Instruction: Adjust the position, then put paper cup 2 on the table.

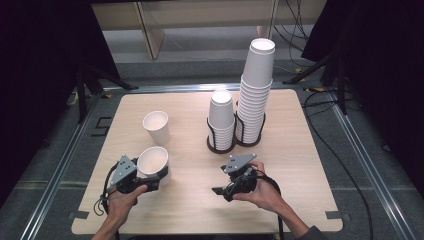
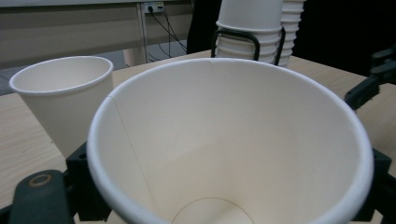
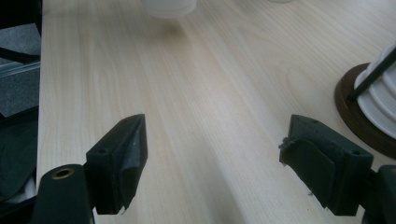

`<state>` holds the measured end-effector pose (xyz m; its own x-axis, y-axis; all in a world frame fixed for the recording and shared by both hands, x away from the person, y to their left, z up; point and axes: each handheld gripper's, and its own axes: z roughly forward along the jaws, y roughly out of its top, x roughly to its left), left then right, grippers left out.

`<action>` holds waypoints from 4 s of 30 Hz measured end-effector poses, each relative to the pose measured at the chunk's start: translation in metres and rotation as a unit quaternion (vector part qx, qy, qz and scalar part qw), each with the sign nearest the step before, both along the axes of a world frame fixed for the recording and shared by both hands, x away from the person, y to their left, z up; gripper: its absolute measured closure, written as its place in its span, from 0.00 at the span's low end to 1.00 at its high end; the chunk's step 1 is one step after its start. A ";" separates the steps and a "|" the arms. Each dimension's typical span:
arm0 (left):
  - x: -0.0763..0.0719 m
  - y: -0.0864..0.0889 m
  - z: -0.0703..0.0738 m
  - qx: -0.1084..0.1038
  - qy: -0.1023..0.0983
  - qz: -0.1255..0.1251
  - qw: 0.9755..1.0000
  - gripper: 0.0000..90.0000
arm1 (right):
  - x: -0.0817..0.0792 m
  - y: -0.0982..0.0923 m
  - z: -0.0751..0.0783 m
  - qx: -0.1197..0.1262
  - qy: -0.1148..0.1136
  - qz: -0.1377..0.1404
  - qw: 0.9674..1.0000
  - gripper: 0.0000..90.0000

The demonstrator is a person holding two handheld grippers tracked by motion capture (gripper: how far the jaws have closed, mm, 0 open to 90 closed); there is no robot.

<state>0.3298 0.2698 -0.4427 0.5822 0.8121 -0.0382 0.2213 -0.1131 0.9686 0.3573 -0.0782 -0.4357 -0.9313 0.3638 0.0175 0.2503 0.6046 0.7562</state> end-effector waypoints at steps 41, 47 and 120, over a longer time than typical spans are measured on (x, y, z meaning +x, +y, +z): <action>0.039 0.034 -0.013 0.011 0.009 0.083 0.996 0.15 | -0.008 -0.038 -0.009 0.013 -0.009 -0.076 0.997 0.22; 0.045 0.044 -0.010 0.016 0.007 0.110 0.994 0.15 | -0.007 -0.039 -0.009 0.016 0.000 -0.079 0.997 0.22; 0.079 0.080 -0.044 0.062 0.077 0.152 0.983 0.16 | -0.006 -0.039 -0.012 0.009 -0.002 -0.074 0.997 0.22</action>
<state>0.4091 0.3502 -0.4871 0.3069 0.9517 0.0034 0.4061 -0.1342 0.9039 0.3516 -0.1171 -0.4482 -0.8673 0.4973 0.0226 0.3337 0.5471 0.7677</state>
